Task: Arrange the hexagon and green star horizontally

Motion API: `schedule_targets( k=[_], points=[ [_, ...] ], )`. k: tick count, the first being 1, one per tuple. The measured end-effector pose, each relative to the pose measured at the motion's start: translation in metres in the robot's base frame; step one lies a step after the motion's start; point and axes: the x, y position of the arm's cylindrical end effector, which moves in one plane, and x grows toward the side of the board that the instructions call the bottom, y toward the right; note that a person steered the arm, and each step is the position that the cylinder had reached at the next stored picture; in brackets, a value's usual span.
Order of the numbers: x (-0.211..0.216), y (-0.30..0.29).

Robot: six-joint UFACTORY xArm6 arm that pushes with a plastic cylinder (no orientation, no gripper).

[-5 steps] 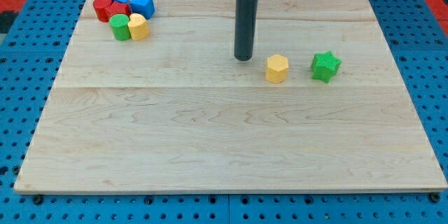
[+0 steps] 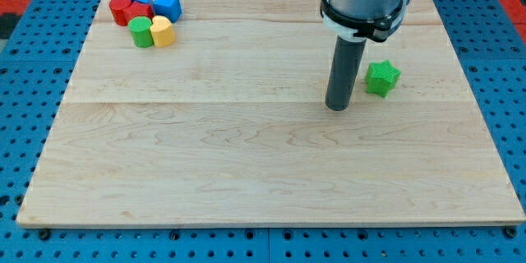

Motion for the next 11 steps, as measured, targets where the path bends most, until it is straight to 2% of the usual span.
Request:
schedule_targets(
  k=[2,3,5,6,7,8,9,10,11],
  points=[
    [-0.018,-0.002],
    [-0.008,0.013],
    [-0.029,0.079],
    [0.002,0.084],
    [0.016,-0.02],
    [-0.012,-0.034],
    [-0.031,-0.019],
    [-0.03,-0.016],
    [-0.048,-0.001]
  ],
)
